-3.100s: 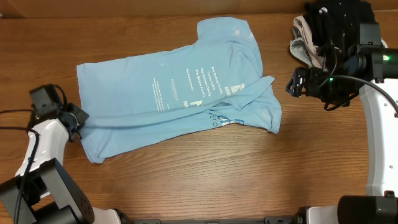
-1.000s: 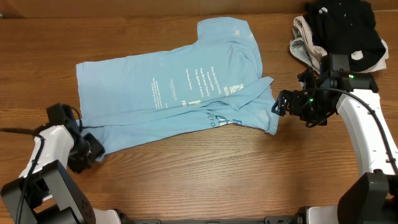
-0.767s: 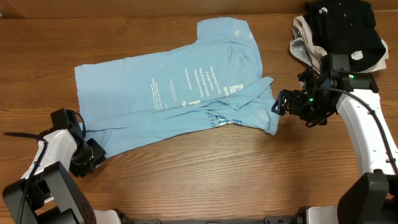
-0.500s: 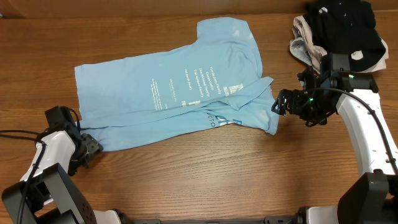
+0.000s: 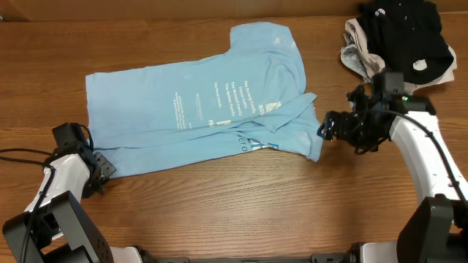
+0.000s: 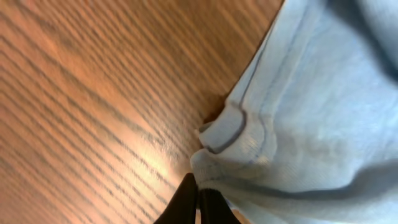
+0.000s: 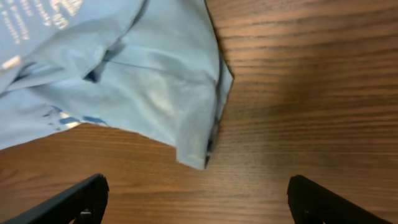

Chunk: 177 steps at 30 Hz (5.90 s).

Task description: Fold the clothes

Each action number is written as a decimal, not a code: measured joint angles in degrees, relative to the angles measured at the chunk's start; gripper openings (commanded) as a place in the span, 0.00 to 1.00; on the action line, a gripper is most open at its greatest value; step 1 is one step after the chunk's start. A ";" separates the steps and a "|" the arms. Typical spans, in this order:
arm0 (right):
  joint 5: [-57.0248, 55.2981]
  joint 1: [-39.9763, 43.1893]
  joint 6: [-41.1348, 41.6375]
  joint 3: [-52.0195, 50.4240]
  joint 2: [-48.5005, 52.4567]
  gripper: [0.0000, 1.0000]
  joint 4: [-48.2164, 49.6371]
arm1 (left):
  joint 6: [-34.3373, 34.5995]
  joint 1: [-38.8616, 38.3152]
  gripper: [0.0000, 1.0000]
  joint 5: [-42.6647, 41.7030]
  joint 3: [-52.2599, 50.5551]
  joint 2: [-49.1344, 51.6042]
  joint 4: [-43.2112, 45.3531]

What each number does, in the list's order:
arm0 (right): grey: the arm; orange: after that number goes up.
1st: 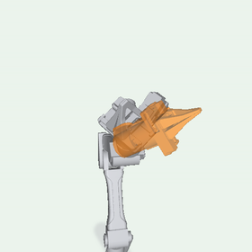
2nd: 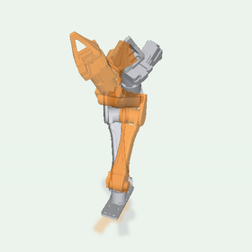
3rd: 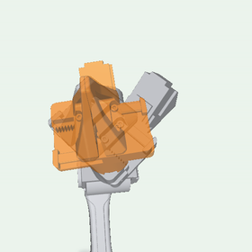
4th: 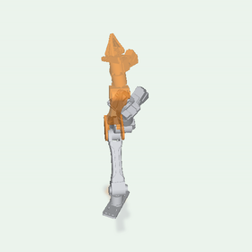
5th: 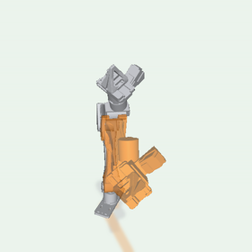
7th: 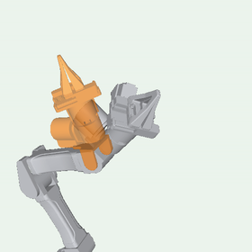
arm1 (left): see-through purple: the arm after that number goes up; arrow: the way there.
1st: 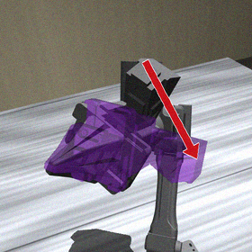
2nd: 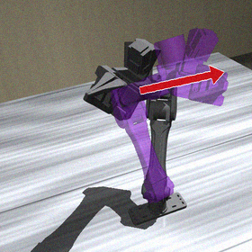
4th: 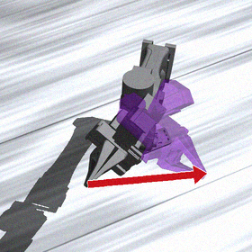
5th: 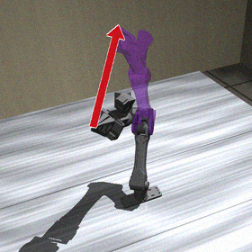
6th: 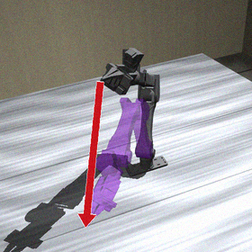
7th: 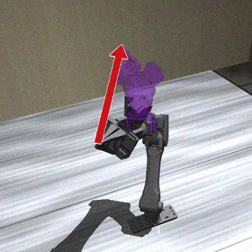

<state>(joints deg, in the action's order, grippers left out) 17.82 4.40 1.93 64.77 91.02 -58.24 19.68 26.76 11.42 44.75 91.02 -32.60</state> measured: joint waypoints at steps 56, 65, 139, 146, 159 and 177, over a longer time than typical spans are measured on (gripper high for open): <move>-5.05 16.72 9.75 -2.47 -0.22 0.07 -15.67 | -5.20 -1.95 0.12 -9.09 7.08 0.07 -21.03; -9.44 16.98 9.77 -2.47 -0.22 0.63 -15.08 | -6.23 -1.92 0.76 -5.55 7.08 0.07 -19.89; -5.44 -4.28 -1.97 43.63 9.55 0.76 -18.49 | -24.35 -11.96 0.04 -11.98 68.24 46.80 -17.07; -6.05 -4.28 -1.95 43.63 9.55 0.74 -12.24 | -24.30 -12.17 0.04 -10.88 70.40 47.45 -20.94; -7.67 -5.68 -2.19 43.98 23.96 0.83 18.60 | -23.63 -13.66 0.04 -14.40 95.56 48.94 -42.71; -14.03 -7.13 -2.16 43.93 50.10 0.87 38.82 | -21.31 -18.49 0.04 -15.43 97.77 48.94 -43.50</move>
<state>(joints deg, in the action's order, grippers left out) 3.79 -2.72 -0.23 108.71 141.12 -19.42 -1.63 8.27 -4.01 142.52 139.96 -76.09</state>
